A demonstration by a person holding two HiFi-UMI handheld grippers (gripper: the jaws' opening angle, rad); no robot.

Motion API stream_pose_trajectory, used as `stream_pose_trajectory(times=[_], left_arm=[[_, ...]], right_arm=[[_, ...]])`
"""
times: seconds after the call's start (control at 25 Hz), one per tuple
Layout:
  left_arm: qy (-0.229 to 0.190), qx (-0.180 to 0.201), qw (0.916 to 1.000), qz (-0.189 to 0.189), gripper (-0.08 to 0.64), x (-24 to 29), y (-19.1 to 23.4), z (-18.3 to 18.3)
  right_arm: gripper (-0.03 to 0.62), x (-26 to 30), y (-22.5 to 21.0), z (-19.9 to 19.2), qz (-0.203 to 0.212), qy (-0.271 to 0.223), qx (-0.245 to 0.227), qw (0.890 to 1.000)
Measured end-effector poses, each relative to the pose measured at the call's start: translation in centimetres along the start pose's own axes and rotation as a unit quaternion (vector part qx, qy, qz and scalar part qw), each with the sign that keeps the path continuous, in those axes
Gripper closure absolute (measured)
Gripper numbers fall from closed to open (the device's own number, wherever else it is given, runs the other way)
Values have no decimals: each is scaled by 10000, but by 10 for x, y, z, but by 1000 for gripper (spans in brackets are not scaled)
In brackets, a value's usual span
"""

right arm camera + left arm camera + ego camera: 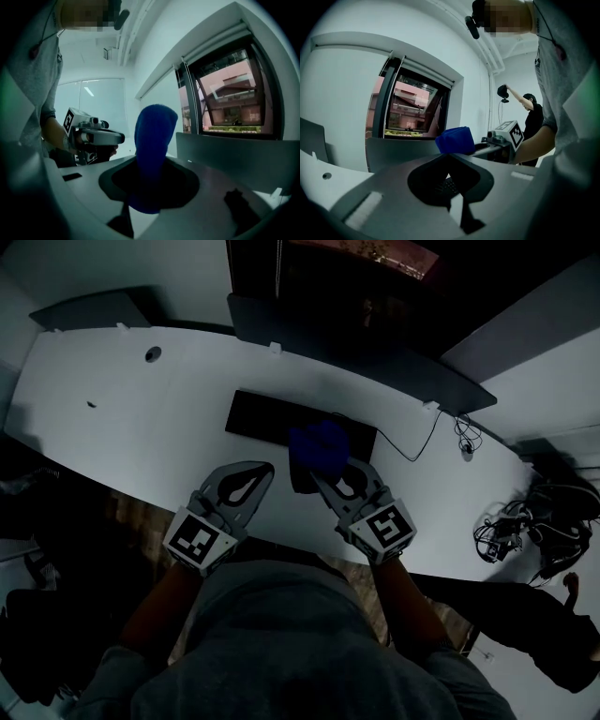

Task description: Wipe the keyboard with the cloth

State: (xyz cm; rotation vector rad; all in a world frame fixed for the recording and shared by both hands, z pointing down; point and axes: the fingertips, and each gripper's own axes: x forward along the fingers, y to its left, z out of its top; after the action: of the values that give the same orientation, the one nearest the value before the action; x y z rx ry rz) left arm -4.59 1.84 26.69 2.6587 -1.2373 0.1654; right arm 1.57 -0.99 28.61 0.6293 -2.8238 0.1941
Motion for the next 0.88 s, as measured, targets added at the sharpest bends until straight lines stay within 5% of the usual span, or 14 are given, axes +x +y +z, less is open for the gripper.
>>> stream_pose_trajectory(times=[0.16,0.88], left_arm=[[-126,67,9998,-131,554,5,35,-1],[571,-284,9980,38,554,21,179,-76]], right_arm=[[468,38,-10,-5,-50,161,298,9994],[466,209,-47,-67,-356,723,1863,9792]])
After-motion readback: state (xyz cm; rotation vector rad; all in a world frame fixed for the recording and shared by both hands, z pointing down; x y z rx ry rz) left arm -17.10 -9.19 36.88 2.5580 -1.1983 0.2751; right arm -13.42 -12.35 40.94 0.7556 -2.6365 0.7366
